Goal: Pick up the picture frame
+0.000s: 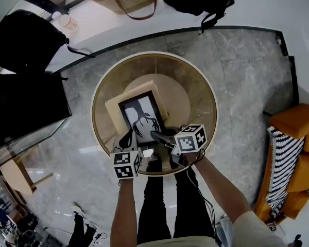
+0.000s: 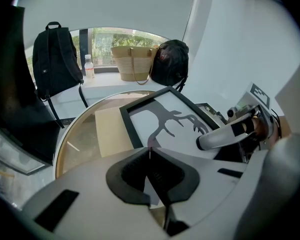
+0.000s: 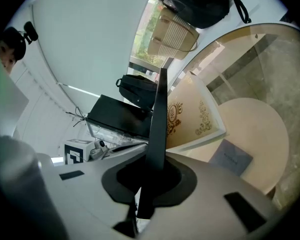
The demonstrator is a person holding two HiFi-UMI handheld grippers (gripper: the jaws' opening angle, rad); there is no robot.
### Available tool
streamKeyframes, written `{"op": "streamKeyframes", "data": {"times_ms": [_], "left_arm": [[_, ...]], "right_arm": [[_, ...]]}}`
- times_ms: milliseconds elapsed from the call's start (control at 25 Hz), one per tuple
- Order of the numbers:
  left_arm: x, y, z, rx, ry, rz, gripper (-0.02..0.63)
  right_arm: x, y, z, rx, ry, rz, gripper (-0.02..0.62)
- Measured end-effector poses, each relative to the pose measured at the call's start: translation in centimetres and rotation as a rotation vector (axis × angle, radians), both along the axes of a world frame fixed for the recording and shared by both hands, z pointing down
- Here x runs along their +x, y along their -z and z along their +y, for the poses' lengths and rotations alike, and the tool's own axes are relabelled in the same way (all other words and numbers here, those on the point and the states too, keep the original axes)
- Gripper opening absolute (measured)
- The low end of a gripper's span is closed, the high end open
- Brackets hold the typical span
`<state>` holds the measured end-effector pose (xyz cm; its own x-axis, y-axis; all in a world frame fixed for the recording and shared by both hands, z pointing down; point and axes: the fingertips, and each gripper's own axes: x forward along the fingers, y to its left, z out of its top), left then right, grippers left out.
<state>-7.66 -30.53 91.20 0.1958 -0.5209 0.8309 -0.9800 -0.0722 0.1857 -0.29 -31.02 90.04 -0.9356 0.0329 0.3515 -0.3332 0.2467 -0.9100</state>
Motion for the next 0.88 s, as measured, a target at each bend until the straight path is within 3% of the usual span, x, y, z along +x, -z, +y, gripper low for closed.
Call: {"op": "streamKeyframes", "data": {"times_ms": [240, 560, 880], "left_arm": [[-0.1, 0.6, 0.7, 0.000, 0.005, 0.012, 0.022], [-0.3, 2.6, 0.7, 0.034, 0.001, 0.034, 0.021], [-0.8, 7.7, 1.6, 0.077, -0.032, 0.064, 0.022]], "right_arm": [[0.2, 0.8, 0.0, -0.018, -0.067, 0.018, 0.041], [0.8, 2.2, 0.1, 0.033, -0.121, 0.073, 0.040], [0.7, 7.7, -0.9, 0.068, -0.249, 0.097, 0.040]]}}
